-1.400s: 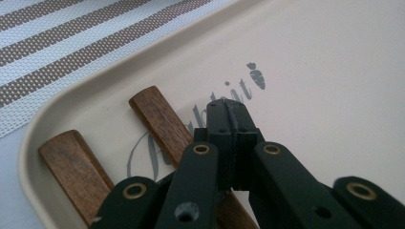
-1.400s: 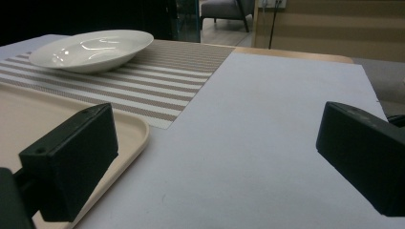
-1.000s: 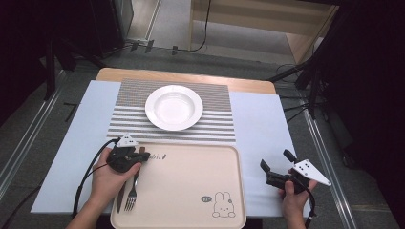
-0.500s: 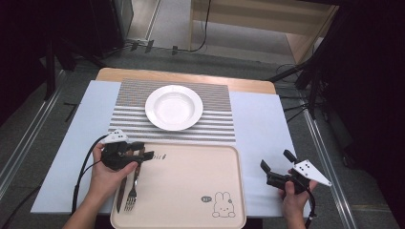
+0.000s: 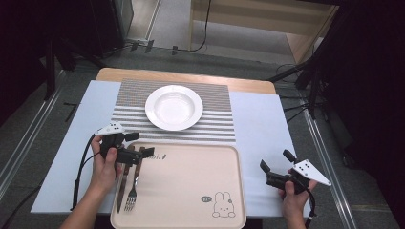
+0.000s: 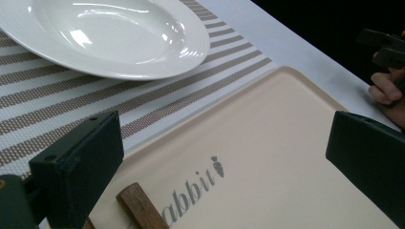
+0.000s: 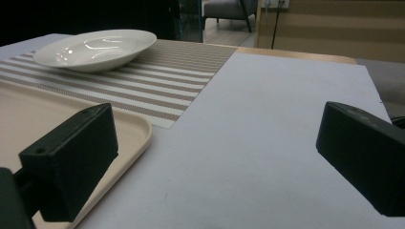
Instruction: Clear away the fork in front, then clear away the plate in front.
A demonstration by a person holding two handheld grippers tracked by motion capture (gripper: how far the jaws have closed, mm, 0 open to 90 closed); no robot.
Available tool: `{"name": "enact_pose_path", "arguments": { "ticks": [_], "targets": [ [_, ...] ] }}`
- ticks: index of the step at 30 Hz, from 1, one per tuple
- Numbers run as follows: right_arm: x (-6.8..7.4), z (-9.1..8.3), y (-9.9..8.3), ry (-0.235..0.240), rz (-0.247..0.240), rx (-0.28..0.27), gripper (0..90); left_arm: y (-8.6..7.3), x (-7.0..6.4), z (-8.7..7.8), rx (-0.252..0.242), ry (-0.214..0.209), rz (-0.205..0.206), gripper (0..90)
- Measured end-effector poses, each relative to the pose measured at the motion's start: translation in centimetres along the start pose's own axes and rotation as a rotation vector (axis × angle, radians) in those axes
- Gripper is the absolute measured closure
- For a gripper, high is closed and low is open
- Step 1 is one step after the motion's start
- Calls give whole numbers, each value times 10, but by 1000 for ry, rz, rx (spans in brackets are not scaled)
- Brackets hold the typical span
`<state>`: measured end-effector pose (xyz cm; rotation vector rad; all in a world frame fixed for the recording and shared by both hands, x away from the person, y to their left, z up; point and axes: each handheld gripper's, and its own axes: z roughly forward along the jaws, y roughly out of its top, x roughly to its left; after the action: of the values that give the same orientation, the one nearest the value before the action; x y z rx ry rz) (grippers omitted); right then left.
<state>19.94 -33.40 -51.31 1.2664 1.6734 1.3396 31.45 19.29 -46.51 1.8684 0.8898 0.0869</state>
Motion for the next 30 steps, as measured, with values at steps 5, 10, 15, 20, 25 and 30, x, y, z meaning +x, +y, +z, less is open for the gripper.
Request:
{"name": "enact_pose_path", "arguments": {
  "ticks": [5, 10, 15, 20, 25, 30],
  "targets": [
    [0, 0, 0, 0, -2, 1, 0, 6, 0, 2, -16, 79, 60, 0],
    [1, 0, 0, 1, -5, 1, 0, 15, 6, 5, -23, 76, 47, 1],
    [1, 0, 0, 2, -8, -2, 0, 22, 8, 11, -2, 150, 119, 1],
    [2, -1, 0, 4, -16, -1, 0, 30, 13, 17, 21, 142, 92, 0],
    [3, -1, 0, 5, -22, 0, 0, 38, 19, 24, 25, 165, 82, 0],
    [4, -1, 0, 4, -29, 2, 0, 45, 25, 33, 31, 171, 65, 0]
  ]
}}
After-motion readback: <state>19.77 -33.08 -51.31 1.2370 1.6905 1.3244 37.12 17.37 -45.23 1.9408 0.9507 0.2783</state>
